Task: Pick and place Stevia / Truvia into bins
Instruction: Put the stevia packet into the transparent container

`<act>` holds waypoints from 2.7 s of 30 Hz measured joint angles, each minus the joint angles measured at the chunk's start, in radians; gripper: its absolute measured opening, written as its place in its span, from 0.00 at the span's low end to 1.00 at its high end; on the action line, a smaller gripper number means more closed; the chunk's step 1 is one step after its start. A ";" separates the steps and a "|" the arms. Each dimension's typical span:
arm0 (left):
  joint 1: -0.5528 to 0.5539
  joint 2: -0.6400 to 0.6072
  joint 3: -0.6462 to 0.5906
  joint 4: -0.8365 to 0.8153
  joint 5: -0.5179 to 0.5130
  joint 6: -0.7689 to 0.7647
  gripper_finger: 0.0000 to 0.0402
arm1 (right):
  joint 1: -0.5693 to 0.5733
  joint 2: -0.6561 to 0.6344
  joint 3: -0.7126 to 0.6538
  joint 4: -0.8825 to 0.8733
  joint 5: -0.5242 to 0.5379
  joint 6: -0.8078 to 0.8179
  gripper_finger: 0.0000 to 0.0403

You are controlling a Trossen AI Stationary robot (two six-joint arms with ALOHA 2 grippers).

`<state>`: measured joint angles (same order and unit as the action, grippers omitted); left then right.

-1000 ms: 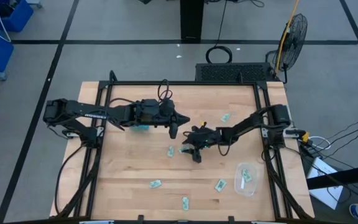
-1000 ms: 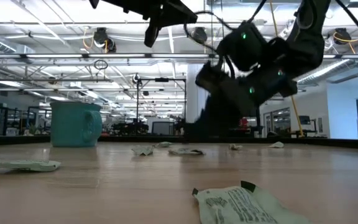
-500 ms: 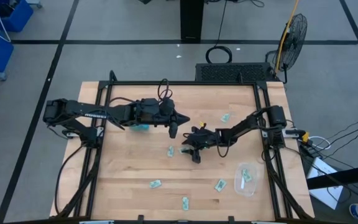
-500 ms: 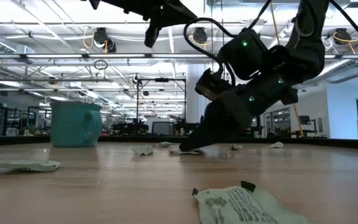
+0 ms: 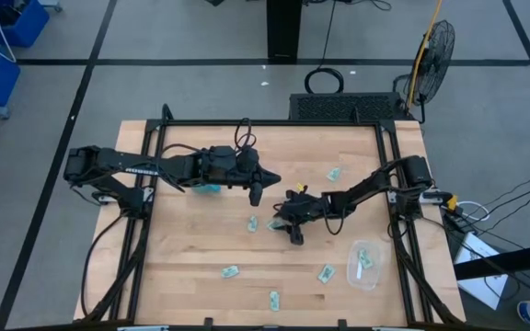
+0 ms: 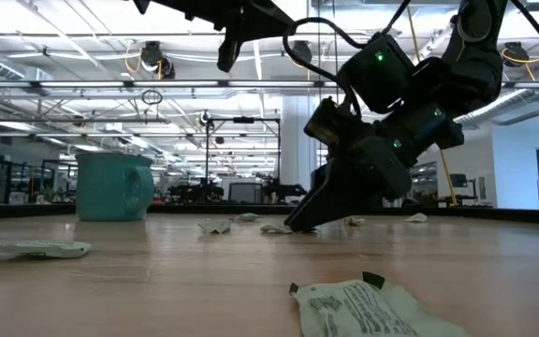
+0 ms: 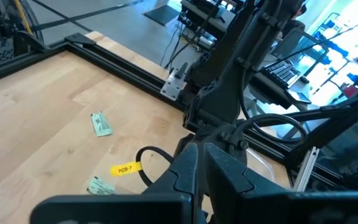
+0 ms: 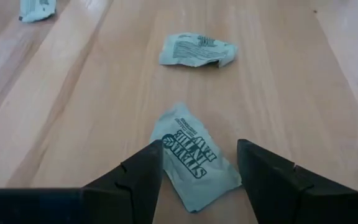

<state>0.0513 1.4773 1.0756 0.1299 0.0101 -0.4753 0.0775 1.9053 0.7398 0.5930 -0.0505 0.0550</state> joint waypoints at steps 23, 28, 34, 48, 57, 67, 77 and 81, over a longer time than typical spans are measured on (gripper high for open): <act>0.000 0.000 0.000 0.000 -0.001 0.000 0.09 | 0.017 -0.014 -0.004 0.066 -0.022 0.161 0.10; 0.000 0.000 0.000 0.000 -0.001 0.000 0.09 | 0.016 -0.114 -0.004 0.020 -0.008 0.170 0.03; 0.000 0.000 0.000 -0.001 -0.001 0.000 0.09 | 0.026 -0.367 -0.002 -0.215 -0.082 0.293 0.02; 0.000 0.000 0.000 -0.007 -0.016 0.011 0.09 | 0.419 -0.924 -0.001 -1.163 -0.094 0.908 0.05; 0.000 0.000 0.000 -0.007 -0.028 0.018 0.09 | 0.606 -0.843 -0.001 -1.396 -0.187 1.051 0.05; 0.001 0.000 0.000 -0.007 -0.090 0.029 0.09 | 0.604 -0.744 -0.001 -1.373 -0.158 0.975 0.20; 0.000 0.000 0.000 -0.007 -0.090 0.017 0.09 | 0.579 -0.765 -0.001 -1.373 -0.107 0.989 0.34; 0.000 0.000 0.000 -0.007 -0.090 0.013 0.09 | 0.550 -0.810 -0.001 -1.355 -0.097 0.975 0.34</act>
<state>0.0517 1.4773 1.0756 0.1230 -0.0799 -0.4628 0.6280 1.0956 0.7383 -0.7624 -0.1478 1.0305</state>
